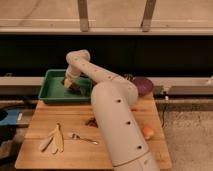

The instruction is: Wipe tray with eraser

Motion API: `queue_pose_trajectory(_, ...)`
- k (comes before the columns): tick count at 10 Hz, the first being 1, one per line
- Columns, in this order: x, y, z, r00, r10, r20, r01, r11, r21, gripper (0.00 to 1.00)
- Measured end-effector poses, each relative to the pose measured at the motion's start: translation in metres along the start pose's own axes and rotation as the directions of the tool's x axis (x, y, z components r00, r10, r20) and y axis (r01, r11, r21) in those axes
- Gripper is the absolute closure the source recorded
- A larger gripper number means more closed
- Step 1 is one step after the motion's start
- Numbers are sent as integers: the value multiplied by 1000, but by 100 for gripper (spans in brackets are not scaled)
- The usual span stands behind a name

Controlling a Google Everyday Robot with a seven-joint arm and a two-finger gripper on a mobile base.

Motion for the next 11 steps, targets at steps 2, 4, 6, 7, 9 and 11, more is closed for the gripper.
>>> queue_pose_trajectory(2,-9,9,4,1000,-27,7,27,1000,-15,100)
queue_pose_trajectory(4,-15,31,9,998,-56,15,57,998,-40,100)
queue_pose_trajectory(6,-12,44,7,998,-62,19,63,997,-45,100)
queue_pose_trajectory(7,-6,51,5,998,-58,19,59,997,-47,100)
queue_pose_trajectory(9,19,46,-6,1000,-22,5,22,999,-37,100)
queue_pose_trajectory(11,32,30,-14,1000,20,10,-20,999,-25,100)
